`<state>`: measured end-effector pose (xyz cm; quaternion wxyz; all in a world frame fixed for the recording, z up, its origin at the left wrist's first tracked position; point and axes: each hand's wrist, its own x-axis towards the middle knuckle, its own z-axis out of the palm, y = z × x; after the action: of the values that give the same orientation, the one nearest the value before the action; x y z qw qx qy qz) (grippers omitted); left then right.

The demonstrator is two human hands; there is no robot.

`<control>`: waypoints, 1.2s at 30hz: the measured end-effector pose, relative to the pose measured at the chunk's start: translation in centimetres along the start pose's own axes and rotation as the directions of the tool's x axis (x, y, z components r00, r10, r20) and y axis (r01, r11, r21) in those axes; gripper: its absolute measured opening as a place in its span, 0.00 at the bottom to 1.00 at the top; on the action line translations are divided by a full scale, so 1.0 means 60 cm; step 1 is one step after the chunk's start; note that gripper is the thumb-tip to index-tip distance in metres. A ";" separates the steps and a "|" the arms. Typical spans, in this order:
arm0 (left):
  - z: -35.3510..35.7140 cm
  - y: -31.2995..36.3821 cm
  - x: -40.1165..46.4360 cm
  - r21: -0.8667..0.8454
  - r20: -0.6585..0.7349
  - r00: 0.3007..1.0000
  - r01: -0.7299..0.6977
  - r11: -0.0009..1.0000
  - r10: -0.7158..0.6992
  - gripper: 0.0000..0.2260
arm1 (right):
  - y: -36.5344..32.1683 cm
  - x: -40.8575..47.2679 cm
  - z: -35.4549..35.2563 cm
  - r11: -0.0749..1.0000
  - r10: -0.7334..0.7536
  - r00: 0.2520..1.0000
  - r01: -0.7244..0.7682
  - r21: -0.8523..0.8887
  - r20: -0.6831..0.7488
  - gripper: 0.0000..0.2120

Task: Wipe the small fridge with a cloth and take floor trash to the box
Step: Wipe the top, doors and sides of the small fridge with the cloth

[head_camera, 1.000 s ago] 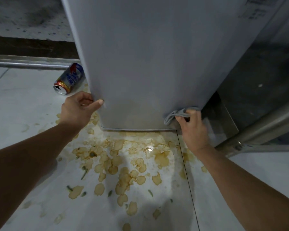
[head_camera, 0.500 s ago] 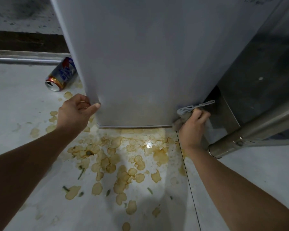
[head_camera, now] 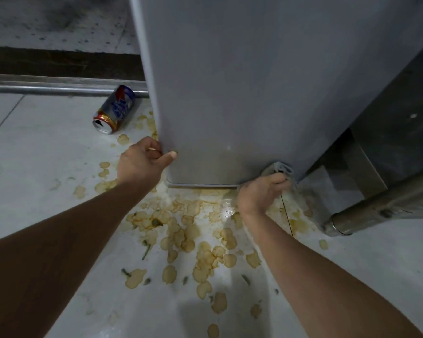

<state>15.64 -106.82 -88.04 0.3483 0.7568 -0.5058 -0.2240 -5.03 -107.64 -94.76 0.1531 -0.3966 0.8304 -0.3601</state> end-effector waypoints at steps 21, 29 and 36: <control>-0.016 -0.030 0.022 -0.109 0.213 0.972 -0.074 0.991 0.096 0.08 | -0.048 -0.072 0.041 0.987 0.011 0.998 -0.020 0.159 0.056 0.24; -0.039 -0.046 0.034 -0.273 0.434 0.895 0.018 0.962 0.106 0.12 | -0.108 -0.166 0.094 0.992 -0.077 0.981 0.056 0.117 0.178 0.23; -0.068 -0.052 0.041 -0.230 0.534 0.837 0.007 0.973 0.120 0.22 | -0.131 -0.213 0.117 0.984 -0.159 0.940 0.125 0.129 0.303 0.19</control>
<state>21.30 -107.11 -87.69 0.2792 0.6027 -0.5776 -0.4745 11.23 -104.54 -94.38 0.2771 -0.4986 0.7443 -0.3473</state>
